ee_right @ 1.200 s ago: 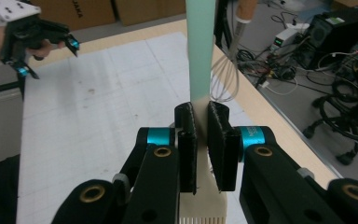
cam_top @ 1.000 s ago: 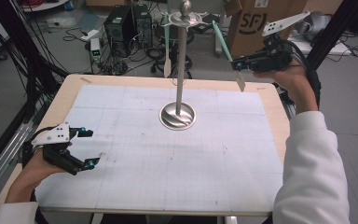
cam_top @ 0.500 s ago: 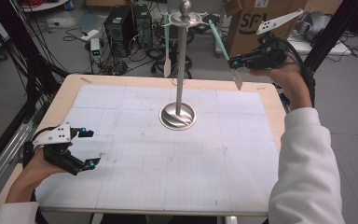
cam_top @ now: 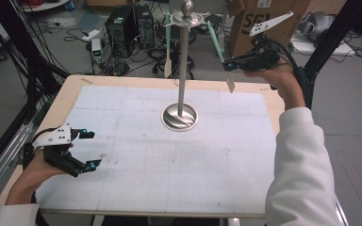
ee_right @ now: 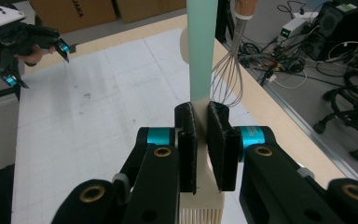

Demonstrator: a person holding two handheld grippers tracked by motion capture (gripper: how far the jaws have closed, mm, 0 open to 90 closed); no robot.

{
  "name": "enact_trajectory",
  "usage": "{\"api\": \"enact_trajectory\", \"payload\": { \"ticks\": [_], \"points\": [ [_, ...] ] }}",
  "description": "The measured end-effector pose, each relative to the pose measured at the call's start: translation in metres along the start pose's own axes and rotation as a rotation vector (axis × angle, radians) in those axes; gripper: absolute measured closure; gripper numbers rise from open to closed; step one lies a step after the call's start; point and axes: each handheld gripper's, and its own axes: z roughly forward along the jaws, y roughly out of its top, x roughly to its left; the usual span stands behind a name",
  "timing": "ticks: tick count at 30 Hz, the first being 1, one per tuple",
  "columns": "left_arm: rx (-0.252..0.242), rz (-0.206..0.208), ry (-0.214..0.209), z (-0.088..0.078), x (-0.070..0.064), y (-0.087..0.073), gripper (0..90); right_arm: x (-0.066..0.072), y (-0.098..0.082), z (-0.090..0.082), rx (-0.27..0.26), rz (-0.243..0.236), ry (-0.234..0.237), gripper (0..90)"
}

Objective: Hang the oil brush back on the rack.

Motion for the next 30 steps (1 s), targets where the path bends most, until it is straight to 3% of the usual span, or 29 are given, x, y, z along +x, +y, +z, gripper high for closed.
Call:
{"api": "enact_trajectory", "payload": {
  "ticks": [10,18,20,22,25,30],
  "points": [
    [0.001,-0.001,0.005,0.0,-0.001,0.0,1.6,0.002,0.003,0.016,0.0,0.018,-0.027,79.2],
    [0.001,0.001,0.01,-0.001,-0.001,0.0,1.6,0.009,-0.002,0.021,-0.009,0.048,-0.067,34.9],
    [0.0,-0.002,0.011,0.0,-0.001,0.0,1.6,0.011,-0.01,0.018,-0.032,0.077,-0.076,16.3],
    [-0.003,-0.005,0.008,0.0,-0.001,-0.001,1.6,0.015,-0.019,0.017,-0.034,0.064,-0.063,2.6],
    [-0.001,-0.014,0.01,0.001,0.0,-0.003,1.6,0.024,-0.032,0.014,-0.047,0.058,-0.045,0.0],
    [0.001,-0.017,0.008,0.001,0.0,-0.006,1.6,0.04,-0.053,0.008,-0.063,0.048,-0.059,0.0]
  ]
}}
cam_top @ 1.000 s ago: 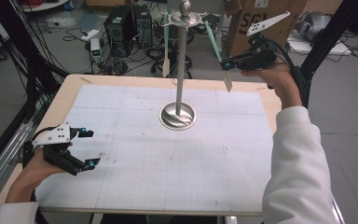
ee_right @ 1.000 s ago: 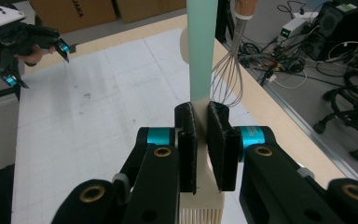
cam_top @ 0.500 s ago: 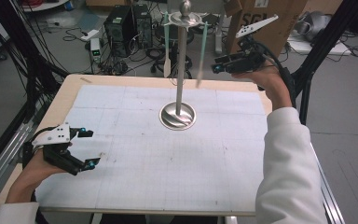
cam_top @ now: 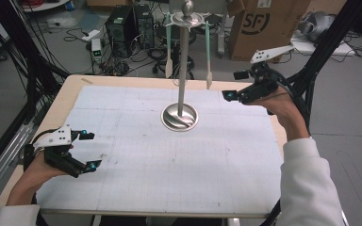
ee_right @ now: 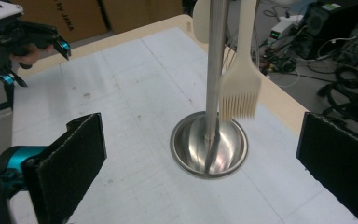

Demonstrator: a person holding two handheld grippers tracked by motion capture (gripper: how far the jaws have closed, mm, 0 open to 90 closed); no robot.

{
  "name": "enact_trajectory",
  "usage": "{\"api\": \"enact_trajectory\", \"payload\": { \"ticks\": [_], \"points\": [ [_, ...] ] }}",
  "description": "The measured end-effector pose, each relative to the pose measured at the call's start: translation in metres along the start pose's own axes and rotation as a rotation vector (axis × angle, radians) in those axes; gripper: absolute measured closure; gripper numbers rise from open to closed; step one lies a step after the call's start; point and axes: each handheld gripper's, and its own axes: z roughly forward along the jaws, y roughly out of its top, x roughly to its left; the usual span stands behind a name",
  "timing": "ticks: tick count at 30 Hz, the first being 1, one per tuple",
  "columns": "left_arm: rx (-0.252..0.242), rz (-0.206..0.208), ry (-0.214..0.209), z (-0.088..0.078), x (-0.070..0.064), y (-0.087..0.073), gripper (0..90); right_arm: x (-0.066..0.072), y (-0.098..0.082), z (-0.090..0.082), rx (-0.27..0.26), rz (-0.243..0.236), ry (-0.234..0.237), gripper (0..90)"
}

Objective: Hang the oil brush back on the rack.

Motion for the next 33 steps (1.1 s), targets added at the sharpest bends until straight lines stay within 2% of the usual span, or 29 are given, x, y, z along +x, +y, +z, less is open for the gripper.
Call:
{"api": "enact_trajectory", "payload": {
  "ticks": [3,6,15,18,24,28,33],
  "points": [
    [-0.005,-0.001,0.003,-0.001,0.001,-0.001,1.6,0.009,-0.011,-0.006,-0.006,-0.018,-0.017,0.0],
    [-0.011,-0.006,0.006,-0.001,0.002,-0.001,1.6,0.018,-0.019,-0.01,-0.023,-0.03,-0.012,0.0],
    [-0.016,-0.007,0.012,-0.003,0.0,-0.002,1.6,0.045,-0.062,-0.016,-0.049,-0.047,-0.027,0.0],
    [-0.021,-0.005,0.014,-0.005,-0.001,-0.002,1.6,0.051,-0.078,-0.018,-0.087,-0.038,-0.033,0.0],
    [-0.033,-0.019,0.017,-0.008,-0.002,-0.006,1.6,0.06,-0.107,-0.019,-0.096,-0.023,-0.039,0.0],
    [-0.039,-0.018,0.021,-0.01,-0.002,-0.008,1.7,0.065,-0.122,-0.018,-0.09,-0.018,-0.062,0.0],
    [-0.048,-0.02,0.023,-0.012,-0.004,-0.011,1.6,0.074,-0.142,-0.012,-0.131,-0.018,-0.087,0.0]
  ]
}}
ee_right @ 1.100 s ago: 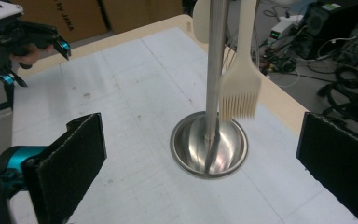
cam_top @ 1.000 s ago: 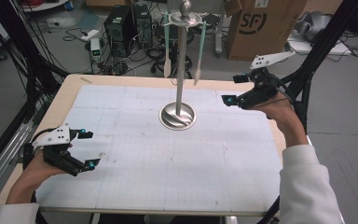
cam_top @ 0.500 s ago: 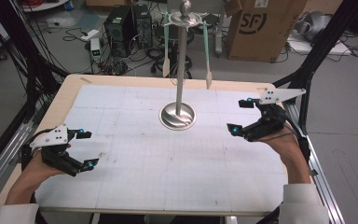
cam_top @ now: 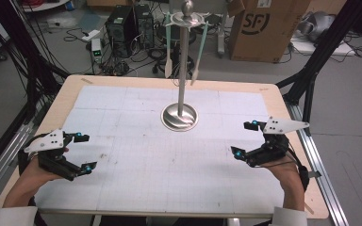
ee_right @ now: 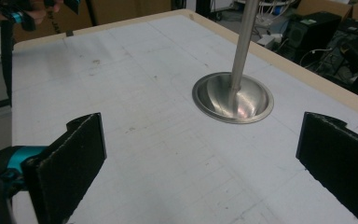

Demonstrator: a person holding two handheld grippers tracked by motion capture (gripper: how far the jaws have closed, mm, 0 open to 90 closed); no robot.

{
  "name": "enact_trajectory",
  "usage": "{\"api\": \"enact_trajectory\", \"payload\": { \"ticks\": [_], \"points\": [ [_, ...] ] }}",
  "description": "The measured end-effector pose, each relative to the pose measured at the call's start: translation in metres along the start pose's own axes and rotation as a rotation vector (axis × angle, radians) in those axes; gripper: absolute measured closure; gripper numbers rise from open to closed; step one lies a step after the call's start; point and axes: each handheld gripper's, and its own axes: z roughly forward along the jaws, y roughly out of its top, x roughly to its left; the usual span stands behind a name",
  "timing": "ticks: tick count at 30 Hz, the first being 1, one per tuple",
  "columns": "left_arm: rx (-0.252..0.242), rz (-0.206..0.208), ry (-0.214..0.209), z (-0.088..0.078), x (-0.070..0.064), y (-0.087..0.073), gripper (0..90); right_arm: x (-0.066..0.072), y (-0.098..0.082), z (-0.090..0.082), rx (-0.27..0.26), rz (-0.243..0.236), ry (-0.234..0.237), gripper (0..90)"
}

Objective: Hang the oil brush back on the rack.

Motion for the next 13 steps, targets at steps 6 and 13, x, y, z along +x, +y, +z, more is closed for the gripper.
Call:
{"api": "enact_trajectory", "payload": {
  "ticks": [6,13],
  "points": [
    [0.003,0.006,-0.003,0.001,-0.001,-0.001,1.6,0.001,-0.021,0.008,-0.02,0.029,0.012,0.0],
    [0.002,0.021,-0.004,0.002,-0.003,0.001,1.6,0.0,-0.027,0.014,0.021,0.043,0.011,0.0]
  ]
}}
